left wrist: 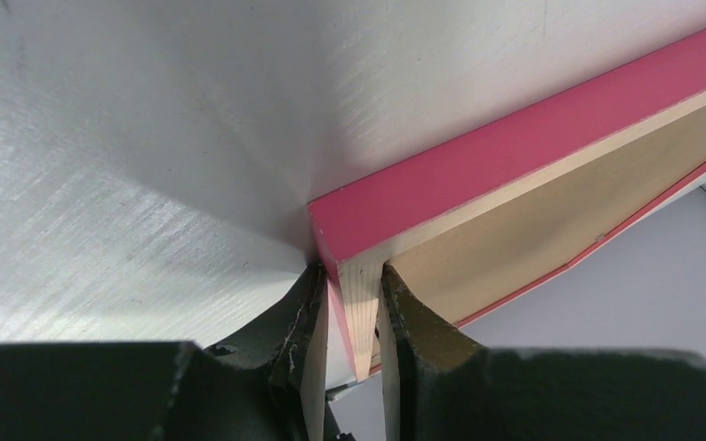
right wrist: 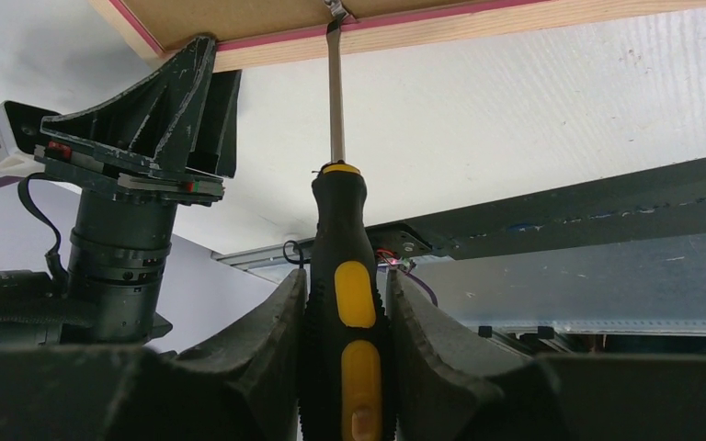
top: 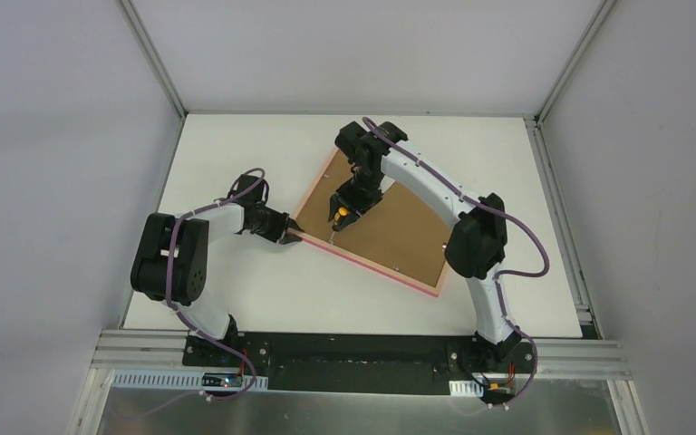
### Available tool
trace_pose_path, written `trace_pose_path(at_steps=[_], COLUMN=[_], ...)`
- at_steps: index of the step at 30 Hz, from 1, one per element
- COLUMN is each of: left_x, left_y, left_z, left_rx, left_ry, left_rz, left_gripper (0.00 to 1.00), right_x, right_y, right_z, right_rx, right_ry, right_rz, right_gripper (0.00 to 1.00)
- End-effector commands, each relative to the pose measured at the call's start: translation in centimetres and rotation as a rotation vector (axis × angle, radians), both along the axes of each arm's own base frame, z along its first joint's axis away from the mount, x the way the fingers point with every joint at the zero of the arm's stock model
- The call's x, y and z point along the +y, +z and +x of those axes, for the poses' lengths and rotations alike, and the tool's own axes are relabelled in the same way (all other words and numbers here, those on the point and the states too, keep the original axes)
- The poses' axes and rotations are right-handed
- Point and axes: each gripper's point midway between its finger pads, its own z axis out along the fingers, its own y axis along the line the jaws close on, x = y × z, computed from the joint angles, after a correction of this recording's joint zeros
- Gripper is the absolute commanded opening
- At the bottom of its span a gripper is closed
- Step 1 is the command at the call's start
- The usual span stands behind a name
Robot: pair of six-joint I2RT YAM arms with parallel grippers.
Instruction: Take the photo out of the frame
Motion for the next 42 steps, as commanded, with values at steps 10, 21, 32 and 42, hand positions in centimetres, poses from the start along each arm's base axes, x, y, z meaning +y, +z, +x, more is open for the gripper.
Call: trace_pose_path(at_steps=[10,21,32,42], left_x=[0.8,1.0,1.6,1.8], left_y=[-3.2,-3.7,-3.7,-3.5], left_z=[-4.2,-4.6,-5.0,-5.0], left_rx=[0.166,0.200,0.218,0.219], left_ry=[0.002,-0.004,-0.015,-0.026], left_rz=[0.079,0.097,0.127,0.141], left_gripper=[0.00,0.00,0.00,0.00], right_x=[-4.6,-7.7,-11.1,-13.1], right_y=[-0.7,-1.7,-1.1,-0.1], right_z=[-1.6,-0.7,0.0,0.4], right_rx=[0.040,-0.043,-0.138,-0.207], right_ry=[0.104,0.196,0.257,0.279], right_rz=[-0.264,-0.429,-0.557,-0.632], right_gripper=[0.00,0.00,0.00,0.00])
